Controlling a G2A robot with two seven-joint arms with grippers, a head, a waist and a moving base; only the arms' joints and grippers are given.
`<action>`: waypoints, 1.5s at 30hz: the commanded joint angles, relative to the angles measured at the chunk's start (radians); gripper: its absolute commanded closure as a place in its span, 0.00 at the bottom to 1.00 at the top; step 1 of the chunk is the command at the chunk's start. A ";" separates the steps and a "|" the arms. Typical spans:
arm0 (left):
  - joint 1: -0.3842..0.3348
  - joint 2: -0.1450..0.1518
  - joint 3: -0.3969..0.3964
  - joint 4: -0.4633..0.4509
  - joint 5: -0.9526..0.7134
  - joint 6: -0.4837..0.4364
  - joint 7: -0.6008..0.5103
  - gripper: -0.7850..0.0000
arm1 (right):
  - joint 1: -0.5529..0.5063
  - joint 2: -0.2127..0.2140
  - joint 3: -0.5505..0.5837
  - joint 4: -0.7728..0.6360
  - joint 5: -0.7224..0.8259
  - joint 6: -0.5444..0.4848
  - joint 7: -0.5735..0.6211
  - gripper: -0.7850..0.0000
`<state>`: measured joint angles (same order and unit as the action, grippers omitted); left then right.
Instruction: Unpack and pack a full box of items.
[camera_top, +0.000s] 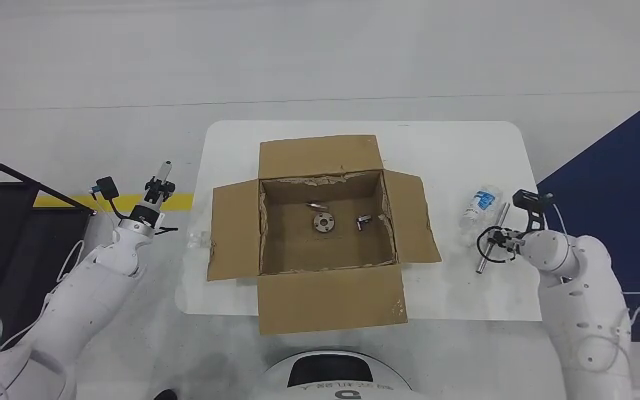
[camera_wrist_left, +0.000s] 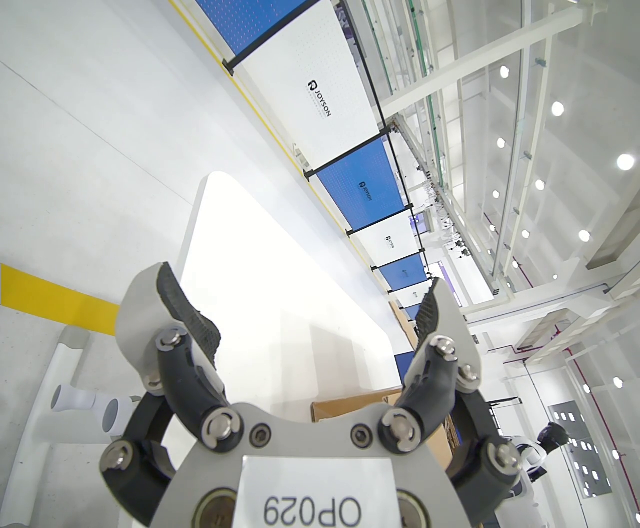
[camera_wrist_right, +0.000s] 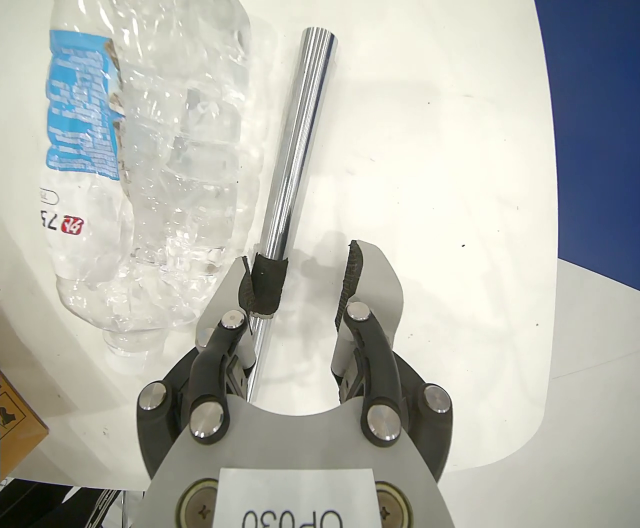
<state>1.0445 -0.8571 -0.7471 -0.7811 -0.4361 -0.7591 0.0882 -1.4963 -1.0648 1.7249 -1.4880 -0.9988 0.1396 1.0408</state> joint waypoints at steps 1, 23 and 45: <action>0.000 0.000 0.000 0.000 0.000 0.000 0.000 0.00 | 0.005 0.000 -0.012 0.005 -0.004 -0.005 0.015 0.57; 0.000 0.000 0.000 0.000 0.000 0.000 0.000 0.00 | -0.084 0.003 0.124 -0.107 0.236 -0.078 -0.024 1.00; 0.000 0.000 0.000 0.000 0.000 0.000 0.000 0.00 | -0.132 0.007 0.147 -0.381 1.053 -0.422 0.156 1.00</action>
<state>1.0445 -0.8571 -0.7471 -0.7811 -0.4361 -0.7591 0.0882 -1.6342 -1.0569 1.9115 -1.8305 0.0618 -0.2880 1.1984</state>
